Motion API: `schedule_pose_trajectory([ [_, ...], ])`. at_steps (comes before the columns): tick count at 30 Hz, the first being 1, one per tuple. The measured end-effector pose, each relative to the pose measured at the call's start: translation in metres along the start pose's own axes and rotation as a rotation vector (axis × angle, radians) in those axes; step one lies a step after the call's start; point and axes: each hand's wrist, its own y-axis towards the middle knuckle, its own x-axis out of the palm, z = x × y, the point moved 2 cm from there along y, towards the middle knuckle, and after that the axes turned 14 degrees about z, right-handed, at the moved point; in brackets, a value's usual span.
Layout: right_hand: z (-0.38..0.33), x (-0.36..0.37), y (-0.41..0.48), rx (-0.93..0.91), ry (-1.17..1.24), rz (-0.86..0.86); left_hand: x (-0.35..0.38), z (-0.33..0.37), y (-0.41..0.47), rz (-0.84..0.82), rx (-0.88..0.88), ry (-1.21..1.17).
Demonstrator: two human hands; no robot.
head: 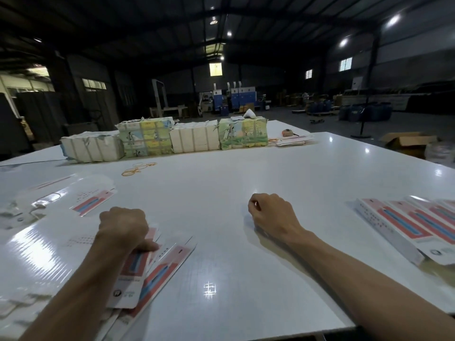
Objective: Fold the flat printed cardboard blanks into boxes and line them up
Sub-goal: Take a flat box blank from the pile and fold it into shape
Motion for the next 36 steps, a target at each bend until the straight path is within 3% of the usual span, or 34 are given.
schedule_pose_trajectory([
  [17, -0.001, -0.001, 0.000, 0.042, 0.032, -0.028, 0.009, -0.034, 0.042, -0.195, -0.106, -0.267],
  [23, -0.002, 0.002, 0.002, 0.048, 0.067, -0.046, -0.012, -0.001, 0.048, -0.117, 0.042, -0.722],
  [25, -0.001, 0.001, 0.003, 0.062, 0.105, -0.027, -0.022, 0.024, 0.038, -0.249, 0.050, -1.086],
  [28, 0.000, -0.002, 0.006, 0.073, 0.195, 0.093, -0.033, 0.065, 0.017, -0.606, 0.116, -1.578],
  [31, -0.002, -0.007, 0.008, 0.045, 0.331, 0.247, -0.027, 0.098, -0.003, -0.797, 0.152, -1.743],
  [34, -0.008, -0.012, 0.011, -0.024, 0.430, 0.326, -0.007, 0.121, -0.016, -0.808, 0.242, -1.807],
  [36, -0.011, -0.010, 0.011, -0.074, 0.437, 0.267, 0.004, 0.130, -0.021, -0.776, 0.275, -1.863],
])
